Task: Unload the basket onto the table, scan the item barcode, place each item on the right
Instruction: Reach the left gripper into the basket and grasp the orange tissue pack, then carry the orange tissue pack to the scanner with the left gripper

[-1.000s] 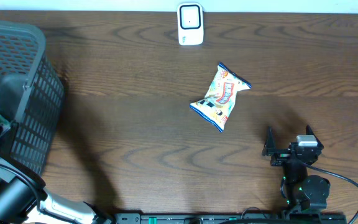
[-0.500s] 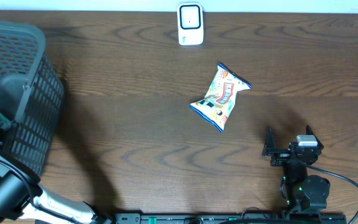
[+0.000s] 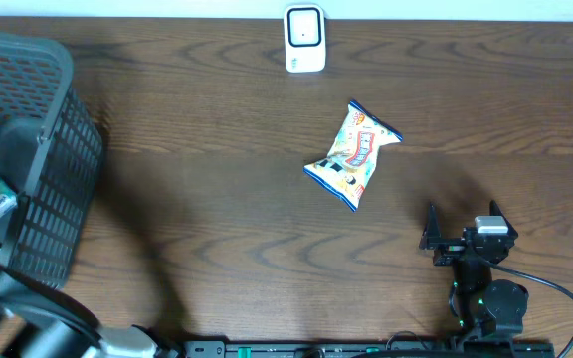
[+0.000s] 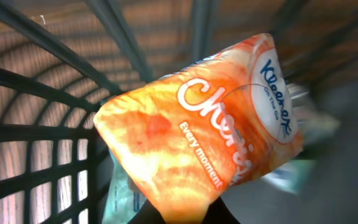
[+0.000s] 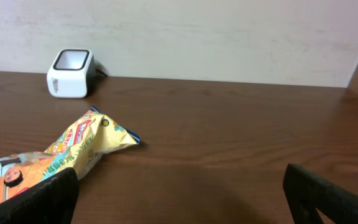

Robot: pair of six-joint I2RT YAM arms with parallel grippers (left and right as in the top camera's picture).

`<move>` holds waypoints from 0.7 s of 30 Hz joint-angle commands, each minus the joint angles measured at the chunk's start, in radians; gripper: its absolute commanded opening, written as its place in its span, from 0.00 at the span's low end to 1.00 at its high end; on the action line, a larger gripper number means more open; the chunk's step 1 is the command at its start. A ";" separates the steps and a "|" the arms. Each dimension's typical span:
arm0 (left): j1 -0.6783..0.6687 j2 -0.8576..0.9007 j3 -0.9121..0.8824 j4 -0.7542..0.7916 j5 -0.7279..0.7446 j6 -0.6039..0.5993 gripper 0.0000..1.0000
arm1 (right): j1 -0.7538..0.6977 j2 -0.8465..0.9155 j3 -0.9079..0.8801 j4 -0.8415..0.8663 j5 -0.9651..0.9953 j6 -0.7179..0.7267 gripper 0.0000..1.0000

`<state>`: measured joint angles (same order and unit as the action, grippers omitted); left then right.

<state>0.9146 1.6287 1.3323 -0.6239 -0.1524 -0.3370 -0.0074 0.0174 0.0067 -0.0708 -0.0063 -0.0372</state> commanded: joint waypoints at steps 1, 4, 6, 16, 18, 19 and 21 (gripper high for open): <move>0.004 -0.101 0.020 -0.002 0.143 -0.066 0.07 | 0.011 -0.004 -0.001 -0.004 0.004 -0.009 0.99; 0.004 -0.181 0.020 0.014 0.275 -0.127 0.07 | 0.011 -0.004 -0.001 -0.004 0.003 -0.009 0.99; 0.002 -0.233 0.020 0.039 0.381 -0.160 0.07 | 0.011 -0.004 -0.001 -0.004 0.004 -0.009 0.99; -0.180 -0.430 0.020 0.200 0.872 -0.346 0.07 | 0.011 -0.004 -0.001 -0.005 0.004 -0.009 0.99; -0.277 -0.441 0.020 0.191 0.875 -0.344 0.07 | 0.011 -0.004 -0.001 -0.005 0.003 -0.009 0.99; -0.344 -0.441 0.020 0.179 0.875 -0.333 0.08 | 0.011 -0.004 -0.001 -0.005 0.003 -0.009 0.99; -0.469 -0.430 0.019 0.156 0.874 -0.285 0.07 | 0.011 -0.004 -0.001 -0.005 0.004 -0.009 0.99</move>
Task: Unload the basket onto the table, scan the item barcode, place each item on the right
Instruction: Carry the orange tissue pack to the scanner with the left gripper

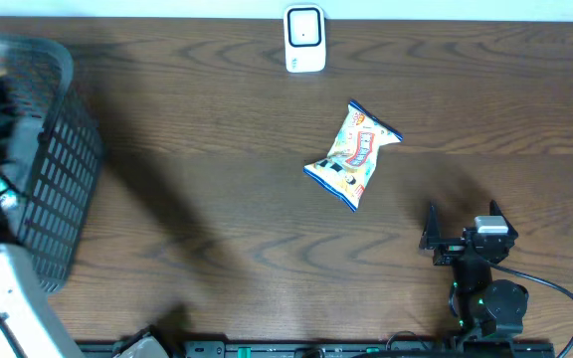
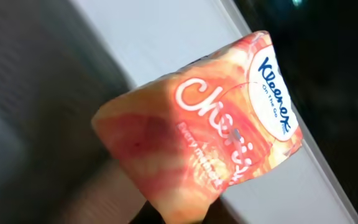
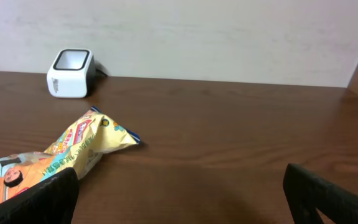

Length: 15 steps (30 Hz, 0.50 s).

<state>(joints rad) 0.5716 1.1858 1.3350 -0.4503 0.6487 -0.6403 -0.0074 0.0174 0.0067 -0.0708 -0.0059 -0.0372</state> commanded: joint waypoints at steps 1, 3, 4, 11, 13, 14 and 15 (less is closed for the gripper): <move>-0.180 0.022 0.016 -0.025 0.069 0.043 0.07 | 0.011 -0.004 -0.001 -0.005 0.003 -0.009 0.99; -0.314 0.053 0.012 -0.036 0.034 0.085 0.08 | 0.011 -0.004 -0.001 -0.004 0.003 -0.009 0.99; -0.380 0.073 0.010 -0.040 0.001 0.097 0.07 | 0.011 -0.004 -0.001 -0.005 0.003 -0.009 0.99; -0.756 0.293 0.010 -0.030 -0.422 0.139 0.07 | 0.011 -0.004 -0.001 -0.005 0.003 -0.009 0.99; -0.823 0.370 0.010 -0.019 -0.513 0.139 0.07 | 0.011 -0.004 -0.001 -0.005 0.003 -0.009 0.99; -0.850 0.408 0.010 -0.010 -0.541 0.139 0.07 | 0.011 -0.004 -0.001 -0.005 0.003 -0.009 0.99; -0.874 0.447 0.010 0.001 -0.561 0.139 0.08 | 0.011 -0.004 -0.001 -0.004 0.003 -0.009 0.99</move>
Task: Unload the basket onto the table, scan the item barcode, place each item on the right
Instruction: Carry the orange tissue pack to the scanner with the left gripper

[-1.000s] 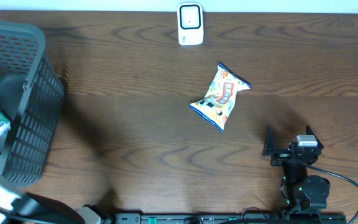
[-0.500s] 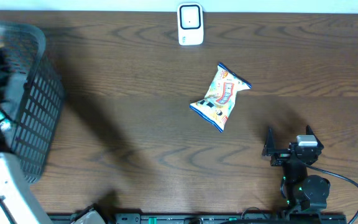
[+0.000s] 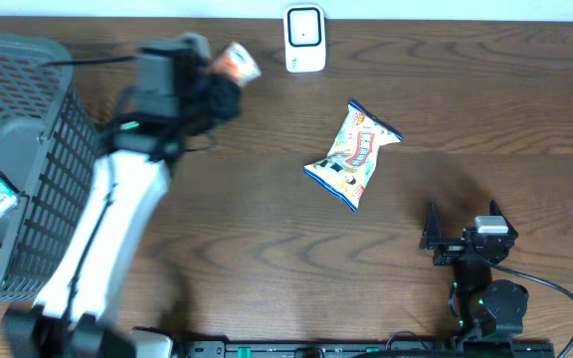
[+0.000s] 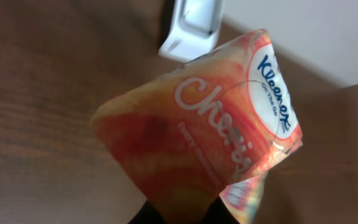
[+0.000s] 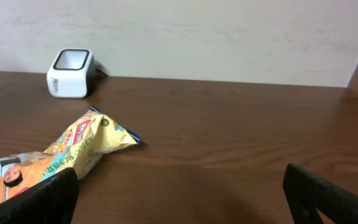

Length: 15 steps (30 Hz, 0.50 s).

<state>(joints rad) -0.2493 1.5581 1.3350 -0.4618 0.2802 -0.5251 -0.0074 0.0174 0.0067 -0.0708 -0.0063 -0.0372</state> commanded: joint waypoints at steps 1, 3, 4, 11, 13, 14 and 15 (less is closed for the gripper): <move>-0.074 0.113 0.010 0.027 -0.203 0.024 0.08 | 0.011 -0.004 -0.001 -0.005 0.003 -0.009 0.99; -0.109 0.188 0.010 0.064 -0.206 0.023 0.07 | 0.011 -0.004 -0.001 -0.005 0.004 -0.009 0.99; -0.127 0.231 0.010 0.089 -0.206 0.023 0.08 | 0.011 -0.004 -0.001 -0.005 0.003 -0.009 0.99; -0.225 0.418 0.010 0.132 -0.198 -0.118 0.08 | 0.011 -0.004 -0.001 -0.005 0.004 -0.009 0.99; -0.257 0.451 0.010 0.132 -0.153 -0.157 0.07 | 0.011 -0.004 -0.001 -0.005 0.004 -0.009 0.99; -0.274 0.463 0.010 0.133 -0.122 -0.172 0.07 | 0.011 -0.004 -0.001 -0.005 0.004 -0.009 0.99; -0.292 0.472 0.010 0.136 -0.095 -0.183 0.08 | 0.011 -0.004 -0.001 -0.005 0.003 -0.009 0.99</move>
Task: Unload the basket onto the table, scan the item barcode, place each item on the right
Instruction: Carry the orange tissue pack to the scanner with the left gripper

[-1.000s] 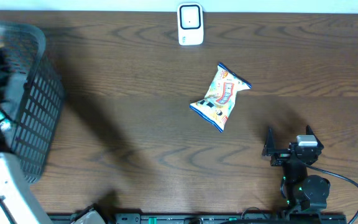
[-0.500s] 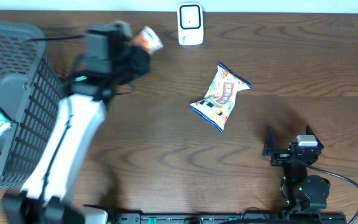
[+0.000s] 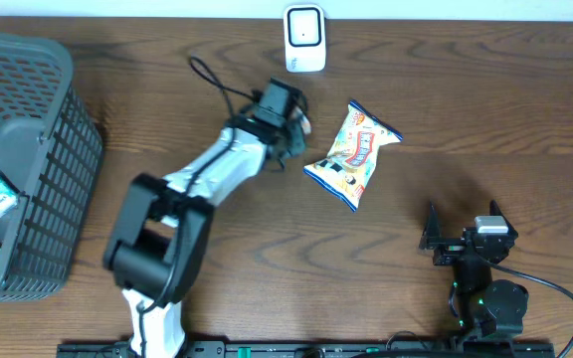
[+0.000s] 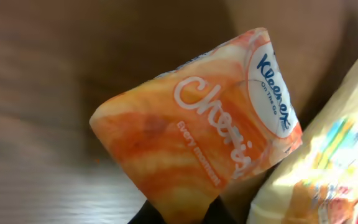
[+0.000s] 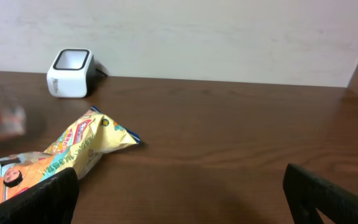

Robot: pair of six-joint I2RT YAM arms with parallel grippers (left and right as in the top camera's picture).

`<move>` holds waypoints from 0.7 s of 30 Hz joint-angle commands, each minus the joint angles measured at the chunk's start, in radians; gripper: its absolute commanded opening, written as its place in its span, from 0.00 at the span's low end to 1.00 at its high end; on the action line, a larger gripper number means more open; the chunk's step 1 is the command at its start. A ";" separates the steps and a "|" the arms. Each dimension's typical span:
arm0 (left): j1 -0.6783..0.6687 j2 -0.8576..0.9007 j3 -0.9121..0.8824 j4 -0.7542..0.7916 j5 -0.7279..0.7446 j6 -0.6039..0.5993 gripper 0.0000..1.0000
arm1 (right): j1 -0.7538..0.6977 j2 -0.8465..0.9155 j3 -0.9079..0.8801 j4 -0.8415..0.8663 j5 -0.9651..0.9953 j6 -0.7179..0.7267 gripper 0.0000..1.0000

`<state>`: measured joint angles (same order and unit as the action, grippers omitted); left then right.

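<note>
An orange Kleenex tissue pack (image 4: 197, 137) fills the left wrist view, with my left gripper (image 4: 182, 210) shut on its lower corner. Overhead, that gripper (image 3: 288, 127) and the pack (image 3: 302, 123) hang over the table just left of a yellow snack bag (image 3: 354, 154). They are below the white barcode scanner (image 3: 304, 38) at the far edge. My right gripper (image 3: 463, 239) rests open near the front right, nothing between its fingers (image 5: 36, 199). The right wrist view shows the scanner (image 5: 71, 64), the snack bag (image 5: 61, 155) and the pack as a blur (image 5: 2, 123).
A black mesh basket (image 3: 38, 139) stands at the left edge with other packets inside. The snack bag (image 4: 316, 174) lies right beside the held pack. A pale wall (image 5: 229, 37) runs behind the table's far edge.
My left gripper with the tissue pack was just left of the scanner; now it is lower and to the right, beside the snack bag. The right arm has not moved.
My left gripper was inside the basket, shut on the tissue pack. Then it held the pack up at the basket's far left. Then it was over the table left of the scanner, and now beside the snack bag. The right gripper stayed open and still.
</note>
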<state>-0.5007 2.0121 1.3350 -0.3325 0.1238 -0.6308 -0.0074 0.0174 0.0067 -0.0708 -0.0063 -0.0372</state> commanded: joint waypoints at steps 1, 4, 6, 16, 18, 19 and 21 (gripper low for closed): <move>-0.059 0.021 0.010 0.010 0.080 -0.089 0.07 | 0.011 -0.004 -0.001 -0.005 0.004 -0.009 0.99; -0.111 0.019 0.011 0.039 0.105 -0.097 0.08 | 0.011 -0.004 -0.001 -0.005 0.004 -0.009 0.99; -0.143 0.018 0.015 0.072 0.121 -0.097 0.17 | 0.011 -0.004 -0.001 -0.005 0.003 -0.009 0.99; -0.153 -0.050 0.058 0.089 0.231 -0.094 0.43 | 0.011 -0.004 -0.001 -0.005 0.004 -0.009 0.99; -0.131 -0.100 0.058 0.088 0.226 -0.064 0.58 | 0.011 -0.004 -0.001 -0.005 0.003 -0.009 0.99; -0.118 -0.126 0.058 0.088 0.223 -0.040 0.64 | 0.011 -0.004 -0.001 -0.005 0.004 -0.009 0.99; -0.085 -0.178 0.058 0.087 0.209 -0.002 0.69 | 0.011 -0.004 -0.001 -0.005 0.004 -0.009 0.99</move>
<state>-0.6312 1.9366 1.3544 -0.2481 0.3355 -0.6930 -0.0074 0.0174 0.0067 -0.0708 -0.0063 -0.0372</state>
